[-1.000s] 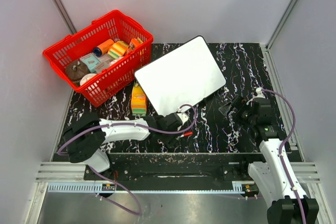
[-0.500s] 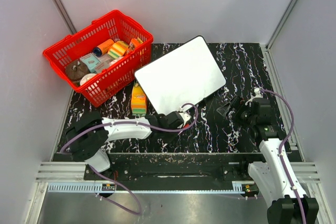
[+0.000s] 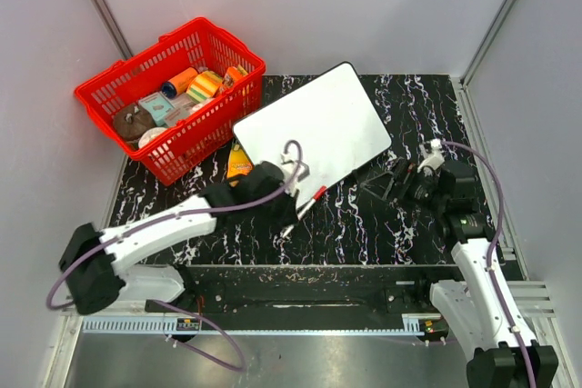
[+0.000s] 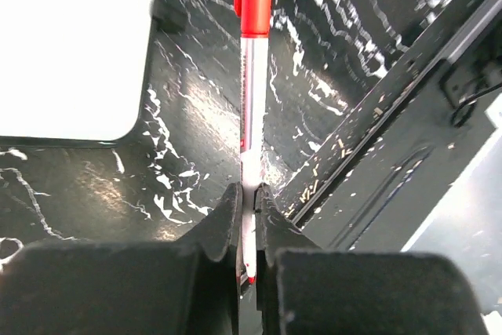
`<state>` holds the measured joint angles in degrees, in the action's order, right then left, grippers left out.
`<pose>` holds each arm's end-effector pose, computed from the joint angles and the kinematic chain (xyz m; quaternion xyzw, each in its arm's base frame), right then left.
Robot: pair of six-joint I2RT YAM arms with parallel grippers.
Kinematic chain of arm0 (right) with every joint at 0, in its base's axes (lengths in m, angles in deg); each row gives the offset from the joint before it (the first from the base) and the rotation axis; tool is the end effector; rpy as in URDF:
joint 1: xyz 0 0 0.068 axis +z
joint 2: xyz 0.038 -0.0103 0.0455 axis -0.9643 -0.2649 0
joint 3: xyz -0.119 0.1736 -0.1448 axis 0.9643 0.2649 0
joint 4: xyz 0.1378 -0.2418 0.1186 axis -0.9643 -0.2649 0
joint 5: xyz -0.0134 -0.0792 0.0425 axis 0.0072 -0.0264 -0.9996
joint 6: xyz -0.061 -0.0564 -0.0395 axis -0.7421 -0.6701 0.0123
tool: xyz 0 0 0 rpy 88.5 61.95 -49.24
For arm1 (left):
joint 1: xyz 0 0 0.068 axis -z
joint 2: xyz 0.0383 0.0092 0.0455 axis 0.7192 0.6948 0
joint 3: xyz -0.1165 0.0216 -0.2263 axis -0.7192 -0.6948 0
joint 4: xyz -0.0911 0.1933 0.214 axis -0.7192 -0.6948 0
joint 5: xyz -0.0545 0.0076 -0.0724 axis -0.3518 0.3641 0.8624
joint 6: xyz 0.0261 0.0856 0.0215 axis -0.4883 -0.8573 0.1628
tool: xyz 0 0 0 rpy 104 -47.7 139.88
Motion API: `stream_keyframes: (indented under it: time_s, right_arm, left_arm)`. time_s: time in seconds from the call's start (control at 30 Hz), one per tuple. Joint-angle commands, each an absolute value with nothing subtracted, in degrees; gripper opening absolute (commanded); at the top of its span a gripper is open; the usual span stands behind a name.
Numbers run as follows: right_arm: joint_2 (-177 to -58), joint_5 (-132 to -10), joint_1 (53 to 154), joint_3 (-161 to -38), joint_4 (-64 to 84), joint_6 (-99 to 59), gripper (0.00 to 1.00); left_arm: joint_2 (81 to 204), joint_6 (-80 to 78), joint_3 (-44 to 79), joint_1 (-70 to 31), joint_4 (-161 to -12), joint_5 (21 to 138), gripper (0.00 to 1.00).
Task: Write a sentence on the whiteboard
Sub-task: Pass from the left arm to the right
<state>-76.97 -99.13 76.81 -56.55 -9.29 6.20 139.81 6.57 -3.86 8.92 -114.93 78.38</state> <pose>0.2504 0.0580 0.2252 0.0632 0.8289 0.3989 0.3869 0.1879 -0.2853 0.1798 0.3090 0.8799 -0.2605 0.2499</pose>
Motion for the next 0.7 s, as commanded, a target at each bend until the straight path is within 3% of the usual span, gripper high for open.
stream_keyframes:
  time_s: [0.0, 0.17, 0.3, 0.47, 0.67]
  right_arm:
    - [-77.0, -108.2, 83.9, -60.6, 1.2, 8.6, 0.99]
    - [-81.2, -104.2, 101.0, -65.3, 6.2, 10.6, 0.95]
    - [-86.8, -102.2, 107.8, -66.7, 14.7, 13.1, 0.87]
    - [-91.3, -100.8, 110.4, -66.0, 23.2, 18.3, 0.75]
    - [-94.1, -100.2, 113.2, -65.7, 29.1, 20.7, 0.68]
  left_arm:
    - [131.8, 8.3, -0.9, 3.9, -116.5, 87.9, 0.00]
    - [126.7, 9.0, -0.1, -0.4, -117.3, 95.0, 0.00]
    - [123.3, 10.0, 0.5, -0.8, -116.6, 99.8, 0.00]
    - [120.1, 11.5, 0.5, -0.8, -114.8, 100.6, 0.00]
    - [118.5, 13.5, -0.4, -0.8, -111.9, 102.4, 0.00]
